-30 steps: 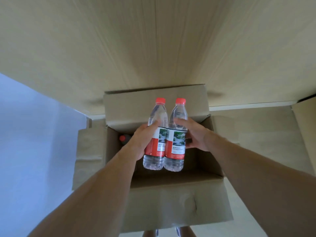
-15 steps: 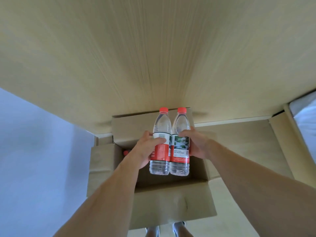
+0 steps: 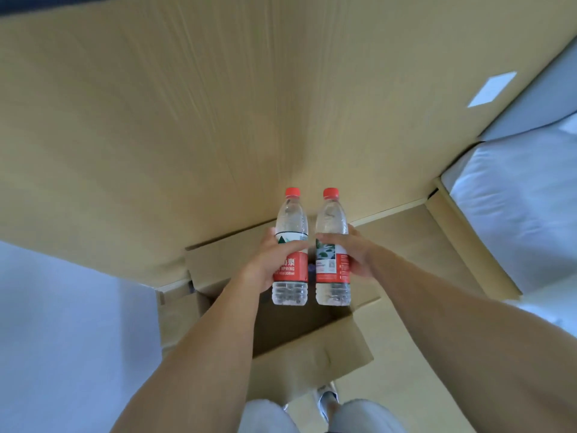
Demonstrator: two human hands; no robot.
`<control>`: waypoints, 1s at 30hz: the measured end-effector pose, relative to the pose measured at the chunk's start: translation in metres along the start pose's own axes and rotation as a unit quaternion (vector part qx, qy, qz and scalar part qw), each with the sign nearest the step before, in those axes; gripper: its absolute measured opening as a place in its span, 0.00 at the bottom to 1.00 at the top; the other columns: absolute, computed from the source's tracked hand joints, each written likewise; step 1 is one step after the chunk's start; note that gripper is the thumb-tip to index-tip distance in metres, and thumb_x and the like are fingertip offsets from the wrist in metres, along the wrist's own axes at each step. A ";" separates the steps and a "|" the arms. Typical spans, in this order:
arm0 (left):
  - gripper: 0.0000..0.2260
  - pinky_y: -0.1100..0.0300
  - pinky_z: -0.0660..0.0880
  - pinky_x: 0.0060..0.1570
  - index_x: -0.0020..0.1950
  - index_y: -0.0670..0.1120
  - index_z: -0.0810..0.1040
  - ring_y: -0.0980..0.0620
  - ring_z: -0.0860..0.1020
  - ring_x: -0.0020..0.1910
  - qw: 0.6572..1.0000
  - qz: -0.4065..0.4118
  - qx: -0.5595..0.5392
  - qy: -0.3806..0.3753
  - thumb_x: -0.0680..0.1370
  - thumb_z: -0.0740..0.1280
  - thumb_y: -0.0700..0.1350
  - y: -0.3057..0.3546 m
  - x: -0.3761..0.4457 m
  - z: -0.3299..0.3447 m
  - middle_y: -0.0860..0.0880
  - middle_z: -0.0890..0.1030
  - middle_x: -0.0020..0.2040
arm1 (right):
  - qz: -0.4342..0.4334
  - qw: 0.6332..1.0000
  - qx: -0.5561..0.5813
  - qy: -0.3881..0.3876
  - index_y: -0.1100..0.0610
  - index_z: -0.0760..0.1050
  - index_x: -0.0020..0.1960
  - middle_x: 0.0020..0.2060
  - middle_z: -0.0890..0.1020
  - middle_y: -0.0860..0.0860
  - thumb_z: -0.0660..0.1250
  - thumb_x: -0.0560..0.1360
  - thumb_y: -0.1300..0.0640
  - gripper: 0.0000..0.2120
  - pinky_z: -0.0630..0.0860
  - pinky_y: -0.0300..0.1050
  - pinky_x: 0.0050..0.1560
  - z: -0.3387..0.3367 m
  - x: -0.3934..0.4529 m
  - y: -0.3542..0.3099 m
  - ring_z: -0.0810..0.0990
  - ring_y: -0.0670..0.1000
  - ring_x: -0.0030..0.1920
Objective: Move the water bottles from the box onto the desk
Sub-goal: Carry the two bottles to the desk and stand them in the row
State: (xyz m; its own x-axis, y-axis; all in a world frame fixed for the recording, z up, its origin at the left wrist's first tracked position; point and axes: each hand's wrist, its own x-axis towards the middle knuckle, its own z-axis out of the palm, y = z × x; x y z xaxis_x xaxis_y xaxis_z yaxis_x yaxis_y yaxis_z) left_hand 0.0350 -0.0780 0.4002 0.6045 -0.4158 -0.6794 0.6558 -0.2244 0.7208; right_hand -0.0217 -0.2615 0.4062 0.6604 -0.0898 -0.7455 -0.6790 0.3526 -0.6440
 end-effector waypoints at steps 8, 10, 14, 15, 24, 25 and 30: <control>0.22 0.50 0.81 0.41 0.70 0.41 0.65 0.44 0.82 0.38 0.991 -0.016 0.047 -0.124 0.77 0.65 0.38 0.029 -0.019 0.025 0.36 0.80 0.50 | 0.024 0.985 0.164 0.042 0.61 0.67 0.64 0.55 0.81 0.62 0.66 0.77 0.58 0.19 0.82 0.55 0.45 -0.025 -0.060 0.019 0.84 0.60 0.51; 0.22 0.48 0.81 0.46 0.71 0.40 0.66 0.43 0.82 0.41 0.986 -0.021 0.078 -0.148 0.78 0.65 0.38 0.031 -0.024 0.036 0.35 0.80 0.53 | 0.015 0.981 0.183 0.070 0.61 0.66 0.67 0.59 0.81 0.63 0.69 0.76 0.58 0.23 0.80 0.57 0.55 -0.031 -0.075 0.033 0.83 0.61 0.57; 0.20 0.49 0.82 0.44 0.67 0.44 0.68 0.43 0.84 0.43 0.973 -0.025 0.136 -0.185 0.78 0.69 0.37 0.030 -0.034 0.063 0.37 0.82 0.52 | -0.029 0.971 0.185 0.145 0.62 0.69 0.67 0.52 0.84 0.61 0.79 0.65 0.57 0.34 0.80 0.59 0.56 -0.048 -0.109 0.063 0.85 0.60 0.50; 0.20 0.49 0.82 0.44 0.67 0.44 0.68 0.42 0.84 0.44 0.969 -0.028 0.146 -0.196 0.77 0.70 0.37 0.028 -0.037 0.070 0.37 0.83 0.53 | -0.040 0.969 0.188 0.157 0.61 0.70 0.66 0.47 0.85 0.60 0.80 0.63 0.57 0.35 0.82 0.57 0.51 -0.054 -0.119 0.071 0.85 0.59 0.46; 0.25 0.39 0.81 0.53 0.67 0.49 0.70 0.37 0.84 0.53 0.919 -0.044 0.211 -0.331 0.74 0.75 0.39 -0.004 -0.071 0.163 0.37 0.81 0.59 | -0.105 0.912 0.350 0.187 0.64 0.73 0.62 0.45 0.81 0.60 0.73 0.69 0.54 0.25 0.81 0.54 0.51 -0.107 -0.213 0.142 0.82 0.58 0.42; 0.26 0.41 0.82 0.51 0.68 0.49 0.69 0.38 0.84 0.52 0.911 -0.049 0.219 -0.347 0.74 0.75 0.39 -0.009 -0.076 0.176 0.37 0.81 0.60 | -0.107 0.901 0.370 0.200 0.64 0.72 0.63 0.46 0.81 0.60 0.70 0.71 0.55 0.23 0.80 0.55 0.52 -0.113 -0.225 0.152 0.82 0.59 0.43; 0.24 0.41 0.82 0.48 0.69 0.45 0.68 0.40 0.84 0.47 0.874 -0.054 0.276 -0.395 0.76 0.73 0.38 -0.047 -0.112 0.243 0.35 0.80 0.60 | -0.121 0.866 0.402 0.272 0.64 0.71 0.66 0.47 0.82 0.60 0.69 0.77 0.57 0.21 0.82 0.54 0.47 -0.135 -0.284 0.212 0.84 0.58 0.43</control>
State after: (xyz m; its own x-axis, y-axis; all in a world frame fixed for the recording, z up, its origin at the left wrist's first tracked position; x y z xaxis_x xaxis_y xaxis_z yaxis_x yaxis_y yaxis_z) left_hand -0.1728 -0.2350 0.4758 -0.0917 -0.7964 -0.5977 0.2391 -0.6003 0.7632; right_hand -0.3968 -0.2868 0.4583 0.3555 -0.6001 -0.7166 0.0462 0.7770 -0.6278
